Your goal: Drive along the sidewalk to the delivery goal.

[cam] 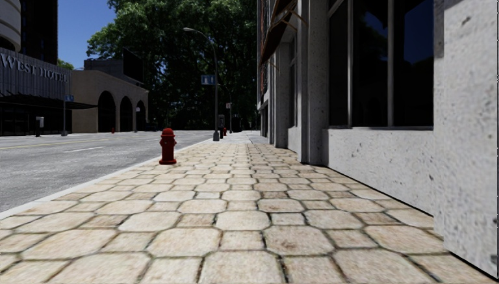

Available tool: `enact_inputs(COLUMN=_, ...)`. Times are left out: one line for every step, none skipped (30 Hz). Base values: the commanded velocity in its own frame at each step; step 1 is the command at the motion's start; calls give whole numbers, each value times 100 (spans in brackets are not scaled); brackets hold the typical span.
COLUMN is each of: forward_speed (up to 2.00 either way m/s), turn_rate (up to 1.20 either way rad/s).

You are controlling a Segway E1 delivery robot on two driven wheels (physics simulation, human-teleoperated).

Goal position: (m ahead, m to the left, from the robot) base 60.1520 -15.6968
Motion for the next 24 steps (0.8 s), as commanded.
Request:
enact_inputs(forward_speed=188, turn_rate=-1)
enact_inputs(forward_speed=200, turn_rate=0)
enact_inputs(forward_speed=200, turn_rate=0)
enact_inputs(forward_speed=200, turn_rate=0)
enact_inputs(forward_speed=200, turn_rate=0)
enact_inputs(forward_speed=200, turn_rate=0)
enact_inputs(forward_speed=200, turn_rate=0)
enact_inputs(forward_speed=200, turn_rate=0)
enact_inputs(forward_speed=200, turn_rate=0)
enact_inputs(forward_speed=200, turn_rate=0)
enact_inputs(forward_speed=200, turn_rate=0)
enact_inputs(forward_speed=200, turn_rate=0)
enact_inputs(forward_speed=200, turn_rate=0)
enact_inputs(forward_speed=200, turn_rate=0)
enact_inputs(forward_speed=200, turn_rate=0)
enact_inputs(forward_speed=200, turn_rate=0)
enact_inputs(forward_speed=200, turn_rate=0)
enact_inputs(forward_speed=200, turn_rate=0)
enact_inputs(forward_speed=200, turn_rate=0)
enact_inputs(forward_speed=194, turn_rate=0)
enact_inputs(forward_speed=194, turn_rate=0)
enact_inputs(forward_speed=151, turn_rate=0)
enact_inputs(forward_speed=111, turn_rate=0)
enact_inputs(forward_speed=91, turn_rate=0)
